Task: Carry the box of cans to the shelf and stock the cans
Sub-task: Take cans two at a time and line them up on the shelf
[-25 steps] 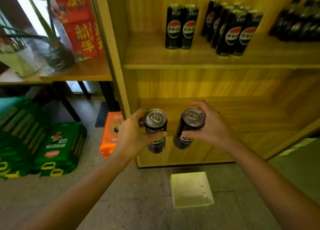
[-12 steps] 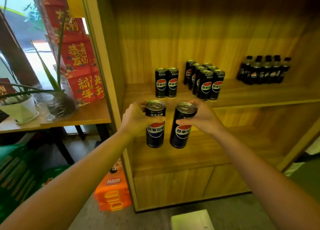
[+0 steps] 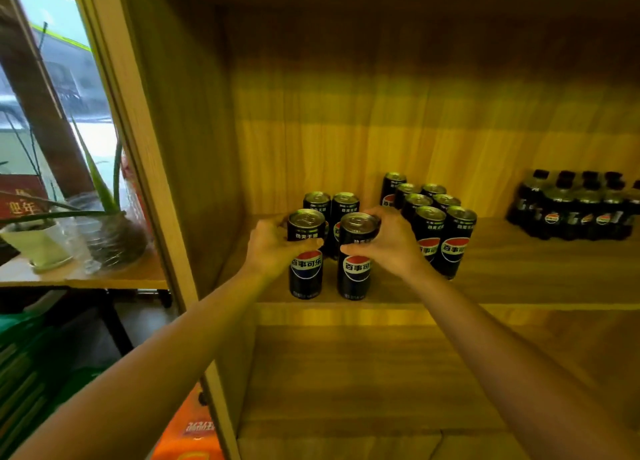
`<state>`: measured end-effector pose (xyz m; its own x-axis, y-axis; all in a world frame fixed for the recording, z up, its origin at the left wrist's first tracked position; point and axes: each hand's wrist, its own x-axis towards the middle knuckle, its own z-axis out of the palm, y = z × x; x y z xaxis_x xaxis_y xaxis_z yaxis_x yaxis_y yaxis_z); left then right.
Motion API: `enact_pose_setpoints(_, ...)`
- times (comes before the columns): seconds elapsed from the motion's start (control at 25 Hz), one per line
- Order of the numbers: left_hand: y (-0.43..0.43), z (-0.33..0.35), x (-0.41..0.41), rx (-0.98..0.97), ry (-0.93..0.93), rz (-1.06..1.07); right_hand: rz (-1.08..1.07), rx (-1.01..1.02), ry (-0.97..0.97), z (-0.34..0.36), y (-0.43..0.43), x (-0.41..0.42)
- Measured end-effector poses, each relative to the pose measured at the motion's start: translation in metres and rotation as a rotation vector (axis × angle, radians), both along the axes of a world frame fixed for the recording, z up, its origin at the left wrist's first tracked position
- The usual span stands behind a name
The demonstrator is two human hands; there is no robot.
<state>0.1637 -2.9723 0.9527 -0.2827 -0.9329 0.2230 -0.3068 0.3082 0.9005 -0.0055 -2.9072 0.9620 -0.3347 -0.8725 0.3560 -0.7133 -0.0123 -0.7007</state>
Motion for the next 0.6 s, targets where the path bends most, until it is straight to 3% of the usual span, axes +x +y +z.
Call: enact_pose_setpoints(0.6, -0.051, -0.025, -0.047, 0.048, -0.033, 0.008, -0.004, -0.007, -0.008, -0.032, -0.063, -0.038)
